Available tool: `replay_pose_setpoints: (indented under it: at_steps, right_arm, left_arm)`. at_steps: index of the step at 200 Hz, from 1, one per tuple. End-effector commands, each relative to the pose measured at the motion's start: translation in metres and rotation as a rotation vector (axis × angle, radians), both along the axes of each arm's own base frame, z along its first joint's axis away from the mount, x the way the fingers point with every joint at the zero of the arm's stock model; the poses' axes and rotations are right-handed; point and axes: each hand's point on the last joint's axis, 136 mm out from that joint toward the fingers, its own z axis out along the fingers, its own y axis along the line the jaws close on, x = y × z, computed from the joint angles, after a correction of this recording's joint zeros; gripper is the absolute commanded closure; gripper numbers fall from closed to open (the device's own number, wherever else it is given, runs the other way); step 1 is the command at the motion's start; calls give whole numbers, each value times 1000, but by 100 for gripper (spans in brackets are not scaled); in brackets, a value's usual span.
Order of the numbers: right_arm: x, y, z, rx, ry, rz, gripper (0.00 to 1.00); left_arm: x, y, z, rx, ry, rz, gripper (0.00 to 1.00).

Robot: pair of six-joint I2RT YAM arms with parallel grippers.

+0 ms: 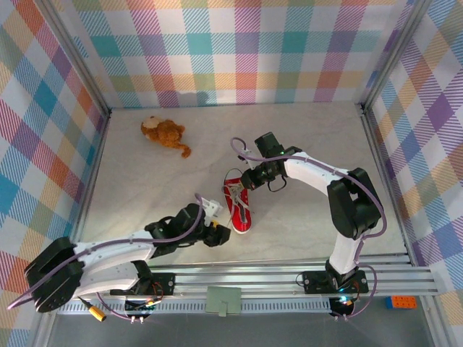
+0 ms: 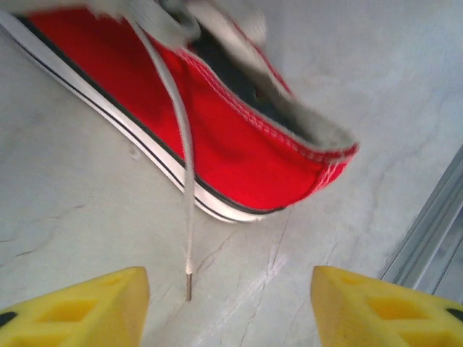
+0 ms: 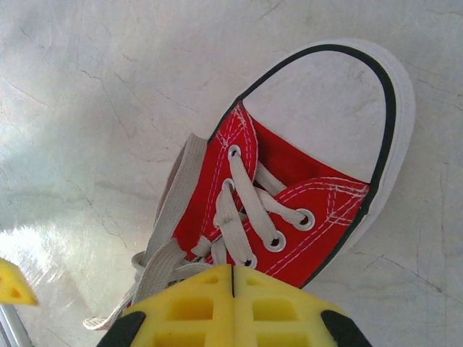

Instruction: Tie the shoes

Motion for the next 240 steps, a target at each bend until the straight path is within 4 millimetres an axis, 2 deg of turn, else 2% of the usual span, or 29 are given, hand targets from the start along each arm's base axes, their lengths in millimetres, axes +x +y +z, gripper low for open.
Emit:
replay_pose_setpoints:
  at_steps: [1, 15, 30, 50, 63, 93, 118, 151, 178, 203, 224, 240]
  right_arm:
    - [0, 4, 8, 11, -33, 29, 100]
    - [1, 4, 9, 12, -39, 29, 100]
    - [1, 3, 9, 10, -41, 30, 100]
    - [1, 3, 9, 9, -46, 26, 100]
    - [1, 3, 9, 10, -45, 24, 100]
    - [1, 3, 9, 13, -49, 20, 100]
    - [0, 4, 8, 20, -43, 20, 100]
    - [0, 5, 8, 19, -45, 21, 100]
    - [-1, 5, 8, 18, -51, 23, 100]
    - [-2, 4, 5, 10, -46, 24, 100]
    - [-1, 4, 4, 7, -44, 25, 100]
    - [-1, 4, 3, 6, -42, 25, 100]
  left_arm:
    - [24, 24, 26, 1, -38, 148, 34]
    - [41, 37, 40, -34, -20, 246, 31]
    - [58, 42, 52, -71, 12, 314, 30]
    - [76, 33, 65, -106, 57, 344, 29]
    - [87, 26, 65, -109, 102, 366, 27]
    - [112, 11, 53, -153, 223, 434, 26]
    - [126, 6, 35, -147, 291, 493, 26]
    - [138, 4, 10, -134, 341, 538, 29]
    - [148, -4, 1, -163, 353, 538, 32]
    - [157, -4, -4, -176, 342, 562, 33]
    - [160, -4, -17, -181, 362, 566, 35]
    - [160, -6, -27, -195, 383, 562, 40]
